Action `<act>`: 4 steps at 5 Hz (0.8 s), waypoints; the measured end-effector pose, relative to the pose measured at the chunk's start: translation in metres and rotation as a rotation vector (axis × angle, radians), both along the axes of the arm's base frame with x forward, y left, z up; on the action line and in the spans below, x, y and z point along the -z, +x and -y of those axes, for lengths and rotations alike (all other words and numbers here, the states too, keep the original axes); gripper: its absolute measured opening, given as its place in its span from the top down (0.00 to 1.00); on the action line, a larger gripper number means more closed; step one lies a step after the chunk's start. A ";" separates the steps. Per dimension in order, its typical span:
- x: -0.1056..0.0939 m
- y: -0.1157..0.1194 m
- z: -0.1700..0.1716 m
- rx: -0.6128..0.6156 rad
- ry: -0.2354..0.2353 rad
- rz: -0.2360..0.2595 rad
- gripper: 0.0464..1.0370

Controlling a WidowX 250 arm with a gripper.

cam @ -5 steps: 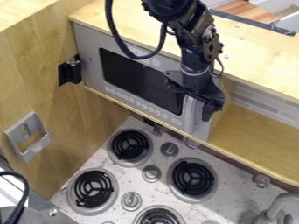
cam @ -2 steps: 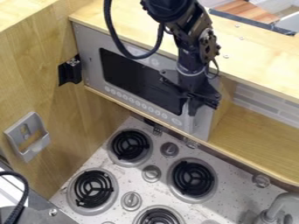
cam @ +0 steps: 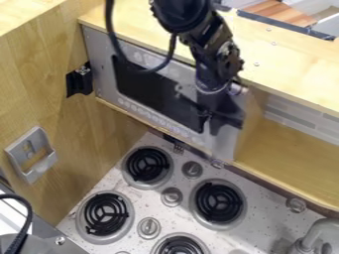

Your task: Open microwave

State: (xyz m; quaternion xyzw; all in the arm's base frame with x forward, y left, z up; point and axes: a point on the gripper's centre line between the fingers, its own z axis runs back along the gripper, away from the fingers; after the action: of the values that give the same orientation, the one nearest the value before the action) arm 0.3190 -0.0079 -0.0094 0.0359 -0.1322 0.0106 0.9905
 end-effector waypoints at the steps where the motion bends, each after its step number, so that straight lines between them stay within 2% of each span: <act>1: -0.002 -0.025 -0.009 -0.045 -0.005 -0.030 0.76; 2: -0.003 -0.044 -0.016 -0.083 -0.004 -0.047 0.78; 3: 0.000 -0.064 -0.032 -0.158 -0.023 -0.066 0.94; 4: 0.002 -0.076 -0.038 -0.156 -0.027 -0.078 0.99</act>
State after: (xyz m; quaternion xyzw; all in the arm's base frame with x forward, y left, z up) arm 0.2431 0.0304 -0.0110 0.0329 -0.0900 0.0884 0.9915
